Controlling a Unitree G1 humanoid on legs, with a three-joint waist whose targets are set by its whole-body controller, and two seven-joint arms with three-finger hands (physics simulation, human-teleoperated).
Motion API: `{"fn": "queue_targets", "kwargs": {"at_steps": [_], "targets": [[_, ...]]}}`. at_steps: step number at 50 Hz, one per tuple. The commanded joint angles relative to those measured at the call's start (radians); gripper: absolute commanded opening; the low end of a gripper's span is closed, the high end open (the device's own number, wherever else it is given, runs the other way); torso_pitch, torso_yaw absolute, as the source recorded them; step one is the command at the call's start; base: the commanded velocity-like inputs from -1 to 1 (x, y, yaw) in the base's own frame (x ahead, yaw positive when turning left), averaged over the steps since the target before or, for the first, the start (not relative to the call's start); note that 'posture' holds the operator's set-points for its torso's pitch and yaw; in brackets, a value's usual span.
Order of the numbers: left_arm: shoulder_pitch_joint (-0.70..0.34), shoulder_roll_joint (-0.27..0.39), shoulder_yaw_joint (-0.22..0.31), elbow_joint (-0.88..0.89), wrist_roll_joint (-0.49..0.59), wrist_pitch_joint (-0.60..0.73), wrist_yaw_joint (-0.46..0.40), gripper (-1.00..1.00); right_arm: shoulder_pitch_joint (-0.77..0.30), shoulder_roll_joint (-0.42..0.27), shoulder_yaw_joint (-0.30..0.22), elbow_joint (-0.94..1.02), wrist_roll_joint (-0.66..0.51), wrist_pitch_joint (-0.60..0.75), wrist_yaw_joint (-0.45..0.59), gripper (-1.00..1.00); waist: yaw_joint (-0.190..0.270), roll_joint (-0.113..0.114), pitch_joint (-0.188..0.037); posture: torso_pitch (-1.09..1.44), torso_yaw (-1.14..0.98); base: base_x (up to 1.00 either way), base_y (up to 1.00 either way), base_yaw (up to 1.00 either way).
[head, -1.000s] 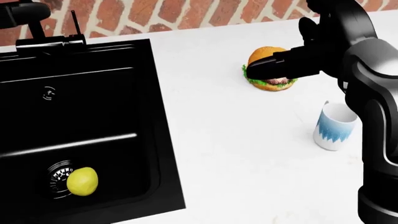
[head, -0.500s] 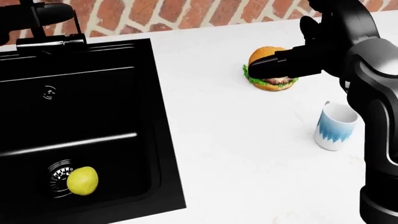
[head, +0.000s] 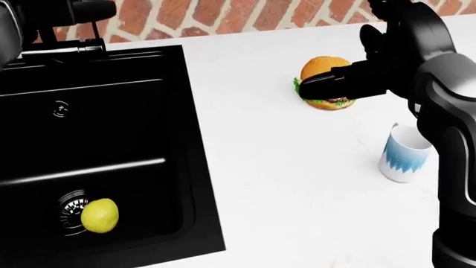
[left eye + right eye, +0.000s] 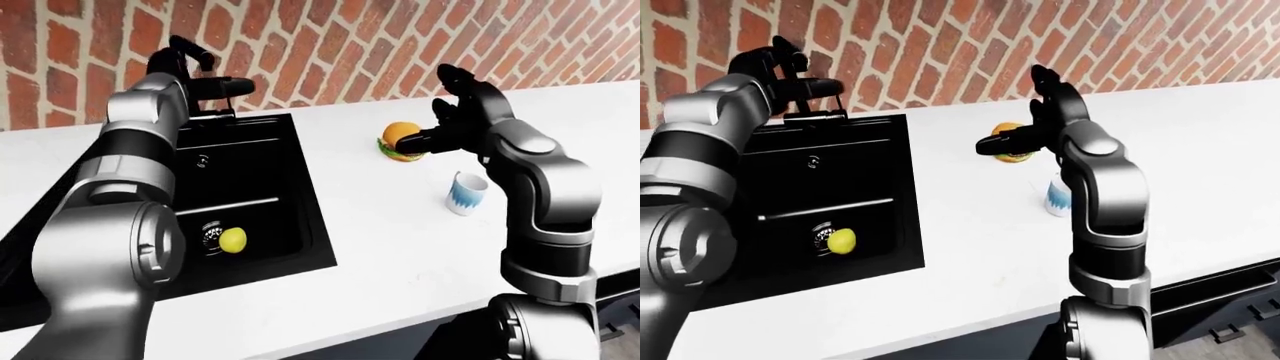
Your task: Turn the sink spout to the right.
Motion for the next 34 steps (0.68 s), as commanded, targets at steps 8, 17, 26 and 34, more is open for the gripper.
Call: {"fn": "queue_targets", "kwargs": {"at_steps": [8, 17, 26, 34], "targets": [[-0.041, -0.014, -0.007, -0.048, -0.001, -0.033, -0.001, 1.0, -0.042, -0.016, -0.009, -0.018, 0.002, -0.034, -0.005, 1.0, -0.001, 0.001, -0.026, -0.17, 0.0, 0.0, 0.0, 0.0], [-0.049, -0.035, -0.013, -0.05, 0.002, -0.029, 0.003, 1.0, -0.044, -0.019, -0.011, -0.024, 0.004, -0.028, -0.005, 1.0, -0.001, -0.001, -0.026, -0.17, 0.0, 0.0, 0.0, 0.0], [-0.064, -0.054, -0.019, -0.057, 0.005, -0.018, 0.008, 1.0, -0.041, -0.024, -0.014, -0.03, 0.008, -0.024, -0.005, 1.0, 0.0, -0.004, -0.024, -0.17, 0.0, 0.0, 0.0, 0.0], [-0.073, -0.068, -0.024, -0.072, 0.005, -0.004, 0.012, 1.0, -0.033, -0.026, -0.02, -0.046, 0.013, -0.017, -0.006, 1.0, 0.0, -0.005, -0.022, -0.17, 0.0, 0.0, 0.0, 0.0]]}}
